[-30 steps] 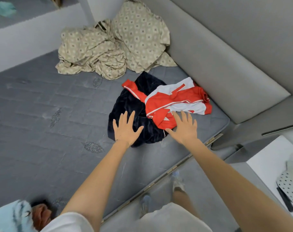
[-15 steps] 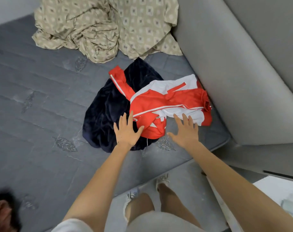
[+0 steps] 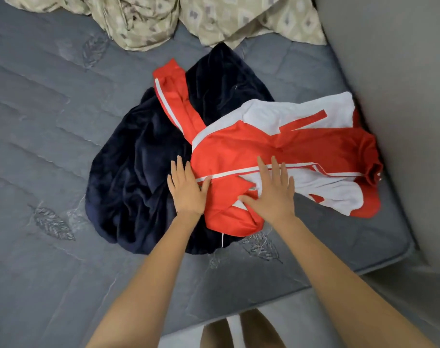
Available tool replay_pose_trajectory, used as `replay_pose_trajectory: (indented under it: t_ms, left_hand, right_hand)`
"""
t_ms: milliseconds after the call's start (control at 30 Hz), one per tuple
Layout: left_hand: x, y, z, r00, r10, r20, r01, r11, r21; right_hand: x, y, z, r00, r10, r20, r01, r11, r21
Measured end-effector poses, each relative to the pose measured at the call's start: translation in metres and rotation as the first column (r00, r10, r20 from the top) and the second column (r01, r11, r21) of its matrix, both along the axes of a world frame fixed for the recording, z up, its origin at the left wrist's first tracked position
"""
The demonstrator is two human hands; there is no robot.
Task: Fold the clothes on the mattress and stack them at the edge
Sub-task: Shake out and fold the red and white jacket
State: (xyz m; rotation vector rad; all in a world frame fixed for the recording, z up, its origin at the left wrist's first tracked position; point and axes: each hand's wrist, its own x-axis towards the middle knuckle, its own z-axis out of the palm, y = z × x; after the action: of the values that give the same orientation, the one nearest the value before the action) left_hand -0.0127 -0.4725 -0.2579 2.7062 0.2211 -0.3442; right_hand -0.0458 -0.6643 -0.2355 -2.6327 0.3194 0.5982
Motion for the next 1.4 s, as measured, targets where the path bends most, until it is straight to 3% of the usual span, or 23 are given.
replay_pose_trajectory:
  t_ms: [100, 233, 300, 367, 467, 633, 967, 1200, 1400]
  left_hand:
    - [-0.002, 0.002, -0.022, 0.990, 0.040, 0.132, -0.035, 0.999, -0.040]
    - [-0.005, 0.003, -0.029, 0.961, 0.076, 0.265, -0.046, 0.992, -0.120]
    - [-0.007, 0.000, -0.024, 0.966, 0.106, 0.236, -0.045, 0.968, -0.248]
    - [-0.014, -0.010, -0.006, 0.972, 0.201, 0.122, -0.127, 0.884, -0.450]
    - [-0.020, -0.022, 0.027, 0.942, 0.333, 0.039, -0.262, 0.806, -0.531]
    - [-0.006, -0.010, 0.107, 0.881, 0.457, 0.118, -0.295, 0.727, -0.620]
    - [0.004, 0.073, 0.305, 0.864, 0.343, 0.368, -0.119, 0.850, -0.513]
    - [-0.033, 0.173, 0.401, 0.838, 0.253, 0.483, -0.070, 0.928, -0.365]
    - [-0.078, 0.291, 0.437, 0.855, 0.260, 0.448, -0.094, 0.929, -0.359]
  right_hand:
    - [0.023, 0.007, -0.030, 0.998, 0.058, 0.038, -0.058, 0.998, -0.009]
    - [0.036, 0.006, -0.049, 0.984, 0.179, 0.008, -0.176, 0.972, -0.159]
    - [0.038, 0.004, -0.046, 0.979, 0.203, 0.001, -0.198, 0.956, -0.217]
    - [0.043, -0.001, -0.034, 0.971, 0.237, -0.010, -0.232, 0.940, -0.249]
    - [0.052, -0.006, 0.005, 0.980, 0.171, 0.104, -0.162, 0.982, -0.095]
    - [0.062, -0.002, 0.101, 0.986, 0.009, 0.165, -0.054, 0.962, 0.267]
    - [0.063, 0.058, 0.311, 0.954, 0.171, 0.246, -0.264, 0.867, 0.422]
    - [0.022, 0.144, 0.383, 0.883, 0.355, 0.308, -0.455, 0.808, 0.375]
    - [-0.002, 0.257, 0.427, 0.827, 0.396, 0.398, -0.535, 0.772, 0.344]
